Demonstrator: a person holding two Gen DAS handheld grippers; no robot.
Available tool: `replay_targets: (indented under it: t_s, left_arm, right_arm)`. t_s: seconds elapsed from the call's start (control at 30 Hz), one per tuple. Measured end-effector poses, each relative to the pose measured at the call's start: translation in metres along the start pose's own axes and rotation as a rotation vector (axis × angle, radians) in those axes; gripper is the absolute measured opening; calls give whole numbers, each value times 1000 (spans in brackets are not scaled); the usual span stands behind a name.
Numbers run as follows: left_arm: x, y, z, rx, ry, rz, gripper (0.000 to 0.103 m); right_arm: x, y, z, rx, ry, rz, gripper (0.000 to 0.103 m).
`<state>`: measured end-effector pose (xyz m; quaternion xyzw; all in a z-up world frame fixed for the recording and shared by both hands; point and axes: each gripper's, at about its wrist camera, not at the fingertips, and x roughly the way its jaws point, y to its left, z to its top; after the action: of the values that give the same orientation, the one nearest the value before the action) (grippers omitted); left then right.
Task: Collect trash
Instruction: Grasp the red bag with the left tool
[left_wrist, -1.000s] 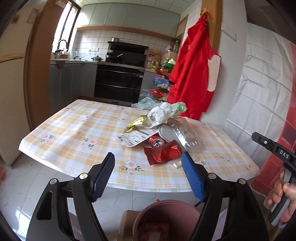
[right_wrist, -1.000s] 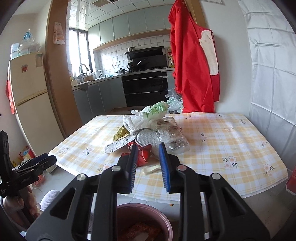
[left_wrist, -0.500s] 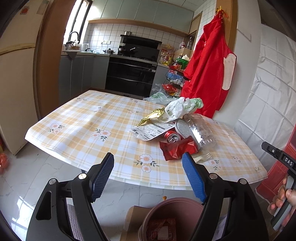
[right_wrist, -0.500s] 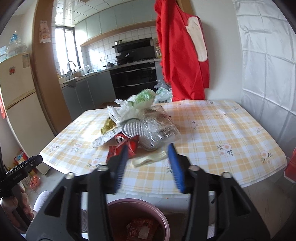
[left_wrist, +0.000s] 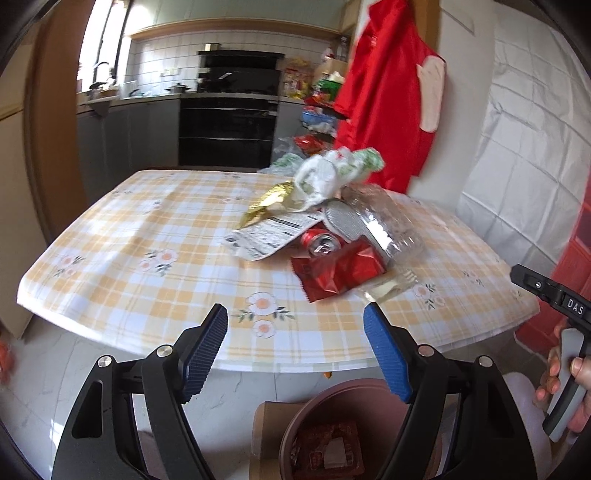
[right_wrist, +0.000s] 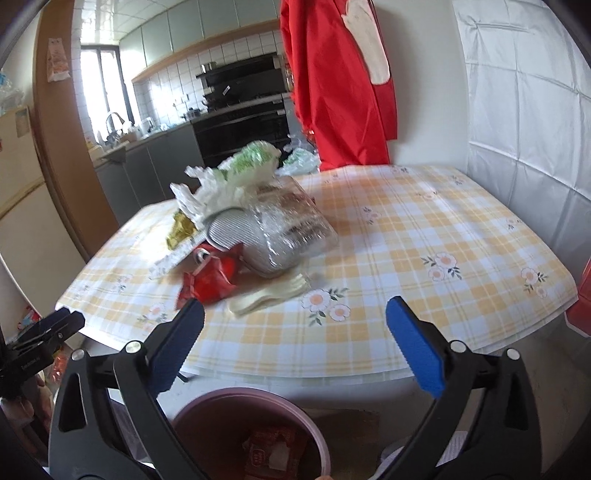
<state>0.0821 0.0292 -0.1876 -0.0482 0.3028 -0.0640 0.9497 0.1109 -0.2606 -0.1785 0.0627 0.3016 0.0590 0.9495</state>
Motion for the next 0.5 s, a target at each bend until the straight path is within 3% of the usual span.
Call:
replay_targets:
  t_s: [0.17,0.3,0.5]
  left_arm:
    - [43,-24,11,126,32,-57,73]
    - [81,-31,24,172,77,-137,65]
    - [138,-41,42,290,126,-162,61]
  right_arm:
    - [20,-10,-7,10,39,-19,97]
    - [41,-20,-14,41,89,-37,97]
    - [68,-34,-16,72,124,-45,97]
